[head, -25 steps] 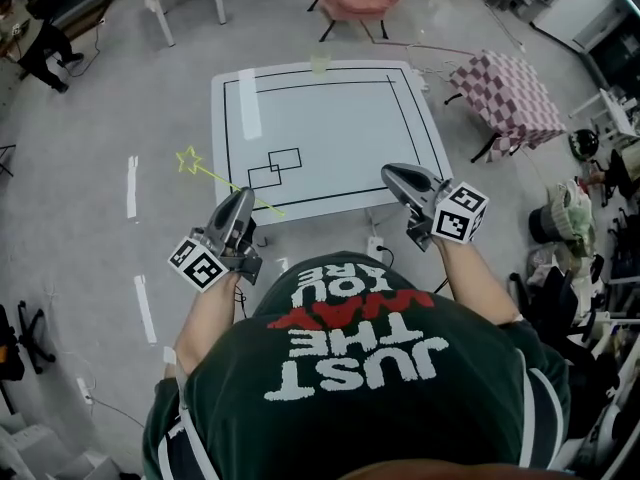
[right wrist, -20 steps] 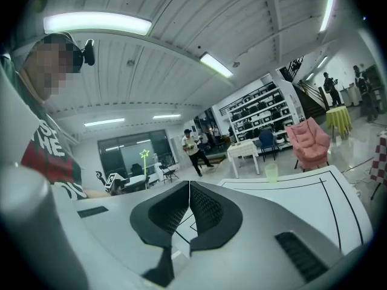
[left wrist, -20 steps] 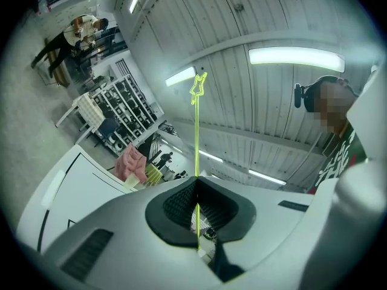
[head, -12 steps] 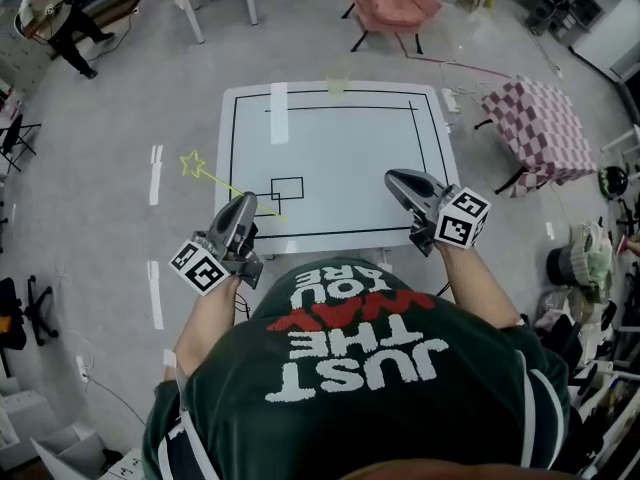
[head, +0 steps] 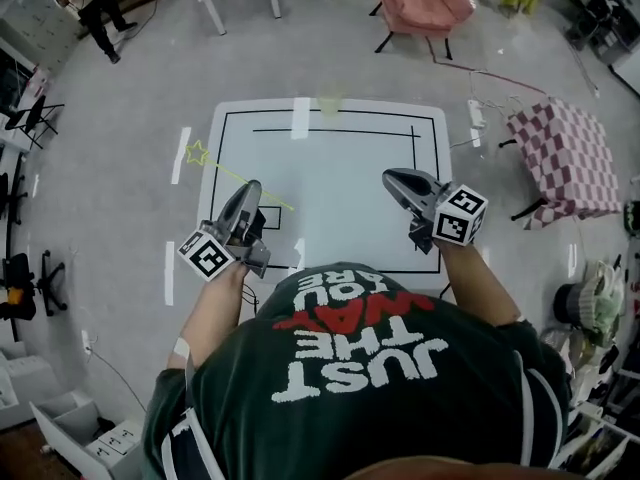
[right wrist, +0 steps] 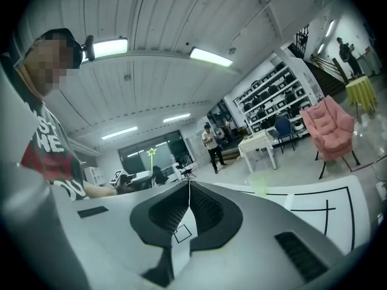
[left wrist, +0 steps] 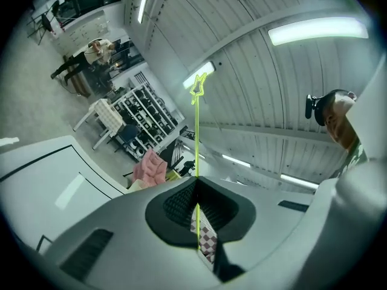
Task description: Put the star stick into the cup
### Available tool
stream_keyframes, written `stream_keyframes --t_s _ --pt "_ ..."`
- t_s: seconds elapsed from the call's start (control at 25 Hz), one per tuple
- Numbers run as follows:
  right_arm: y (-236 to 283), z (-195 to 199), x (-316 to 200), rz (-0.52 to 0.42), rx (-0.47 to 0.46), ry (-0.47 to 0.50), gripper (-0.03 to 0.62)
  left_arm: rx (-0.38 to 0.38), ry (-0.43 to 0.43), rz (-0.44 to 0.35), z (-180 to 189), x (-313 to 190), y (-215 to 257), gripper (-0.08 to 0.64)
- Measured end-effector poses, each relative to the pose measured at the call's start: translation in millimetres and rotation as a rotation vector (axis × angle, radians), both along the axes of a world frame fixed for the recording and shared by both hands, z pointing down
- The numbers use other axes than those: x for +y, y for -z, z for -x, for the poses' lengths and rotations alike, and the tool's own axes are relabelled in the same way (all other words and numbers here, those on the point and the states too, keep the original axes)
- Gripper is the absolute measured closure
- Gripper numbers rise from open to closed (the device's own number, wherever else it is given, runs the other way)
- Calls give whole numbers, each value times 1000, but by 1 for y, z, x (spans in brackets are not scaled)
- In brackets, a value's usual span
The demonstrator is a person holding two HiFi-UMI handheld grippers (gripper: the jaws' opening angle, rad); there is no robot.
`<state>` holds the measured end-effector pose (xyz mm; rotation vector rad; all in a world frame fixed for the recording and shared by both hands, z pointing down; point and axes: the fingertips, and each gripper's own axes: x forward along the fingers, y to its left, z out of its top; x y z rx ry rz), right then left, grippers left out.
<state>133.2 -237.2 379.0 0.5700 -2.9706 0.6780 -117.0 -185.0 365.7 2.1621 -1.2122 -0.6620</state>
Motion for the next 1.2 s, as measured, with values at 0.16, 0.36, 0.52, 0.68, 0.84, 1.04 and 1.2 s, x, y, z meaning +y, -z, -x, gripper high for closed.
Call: stream_keyframes --t_s 0.16,0.36,0.52,0.68,0.84,1.04,1.2 --pt "-12 7 -18 17 -13 11 558 -21 -2 9 -1 -27 -1 551" --pt "-21 24 -30 12 11 -20 558 -48 -50 -11 11 -54 0 551" --pt "-21 37 -37 6 39 -68 558 -72 -104 -37 22 -77 1 551" --pt "-21 52 -51 -9 61 -87 558 -96 -139 -78 28 -104 6 551" --pt "-19 63 -79 -32 61 -99 558 -135 -172 -108 23 -132 7 551" --pt "-30 77 -122 -61 77 -92 558 -169 -189 -128 16 -173 -7 551" --pt "-48 79 -160 -68 84 -91 558 -214 -216 -142 4 -213 -26 551"
